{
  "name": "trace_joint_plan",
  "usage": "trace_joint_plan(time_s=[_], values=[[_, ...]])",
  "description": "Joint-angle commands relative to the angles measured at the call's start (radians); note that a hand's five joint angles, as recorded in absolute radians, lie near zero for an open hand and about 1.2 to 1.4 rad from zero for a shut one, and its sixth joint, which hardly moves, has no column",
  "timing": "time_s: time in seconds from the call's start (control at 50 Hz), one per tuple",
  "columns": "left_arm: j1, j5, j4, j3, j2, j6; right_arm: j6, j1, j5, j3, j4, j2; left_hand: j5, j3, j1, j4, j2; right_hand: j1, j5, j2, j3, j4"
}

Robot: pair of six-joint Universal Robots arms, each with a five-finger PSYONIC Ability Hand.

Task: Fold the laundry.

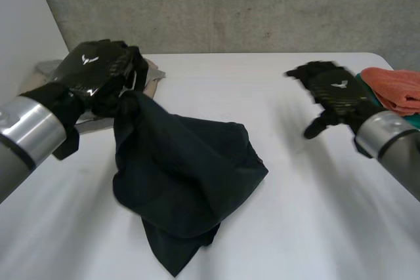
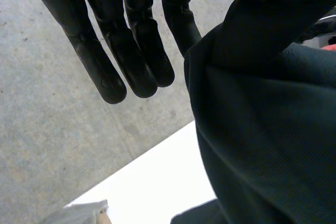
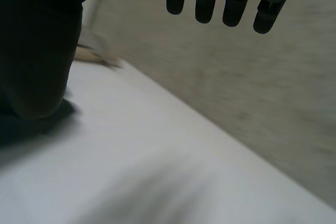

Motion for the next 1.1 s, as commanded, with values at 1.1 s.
trace_joint_plan(time_s=[1.1], values=[[-0.004, -0.008, 0.331, -0.106, -0.355, 0.063, -0.270, 0.130, 0.198, 0.049, -0.006, 0.106, 0.248, 0.207, 0.219, 0.197, 0.199, 1.171, 1.172, 1.185, 1.185, 1.184]])
